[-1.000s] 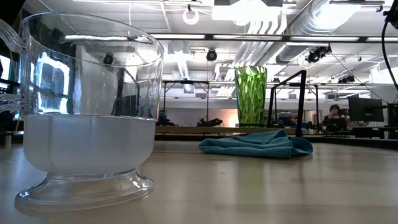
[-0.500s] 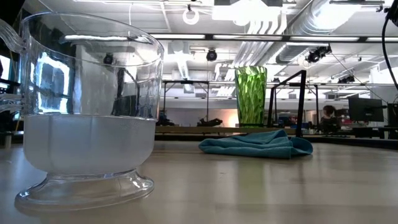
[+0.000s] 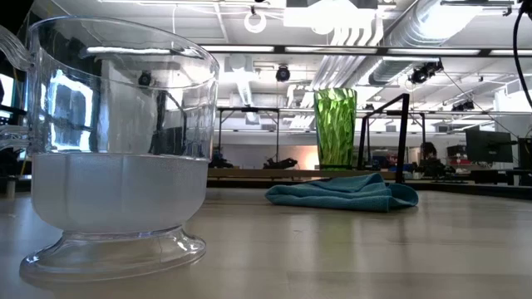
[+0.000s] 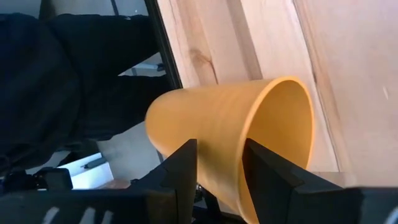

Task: Stack small to large cups/mugs on shelf
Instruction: Put the yellow cup on the shelf

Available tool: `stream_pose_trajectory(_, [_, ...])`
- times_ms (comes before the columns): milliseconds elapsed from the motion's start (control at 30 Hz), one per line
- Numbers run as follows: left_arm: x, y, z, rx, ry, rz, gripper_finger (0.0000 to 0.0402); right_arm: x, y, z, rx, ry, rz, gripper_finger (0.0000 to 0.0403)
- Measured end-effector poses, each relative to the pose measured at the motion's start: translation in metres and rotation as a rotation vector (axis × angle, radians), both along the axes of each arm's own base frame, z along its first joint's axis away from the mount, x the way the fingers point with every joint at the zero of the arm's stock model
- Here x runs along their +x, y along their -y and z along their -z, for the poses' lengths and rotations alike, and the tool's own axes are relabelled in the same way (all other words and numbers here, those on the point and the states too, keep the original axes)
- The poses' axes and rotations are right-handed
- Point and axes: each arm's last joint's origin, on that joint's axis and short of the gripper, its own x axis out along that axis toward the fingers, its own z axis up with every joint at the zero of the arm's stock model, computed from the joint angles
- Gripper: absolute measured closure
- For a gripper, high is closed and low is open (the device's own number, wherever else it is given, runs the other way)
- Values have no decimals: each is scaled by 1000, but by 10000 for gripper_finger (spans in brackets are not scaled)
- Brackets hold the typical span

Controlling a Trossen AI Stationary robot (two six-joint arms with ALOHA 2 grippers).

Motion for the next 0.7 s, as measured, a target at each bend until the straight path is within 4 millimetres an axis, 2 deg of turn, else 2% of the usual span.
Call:
stream_pose_trajectory(100, [0,0,0,0,0,0,325,0,-1,1,-6,2,-5,299])
stream_pose_trajectory(267, [0,0,0,-1,-1,-1,325,1,-2,-1,10,20,-16,374])
stream_pose_trajectory(333, [0,0,0,-1,-1,-1,325,2,-3,-3,19,34,-25,392])
stream_pose_trajectory(533, [-1,0,1,0,-13,-1,325,5,-2,-4,22,40,-15,398])
stream_pose_trajectory(700, [-3,0,2,3,-40,0,325,16,1,-16,-33,72,-15,401])
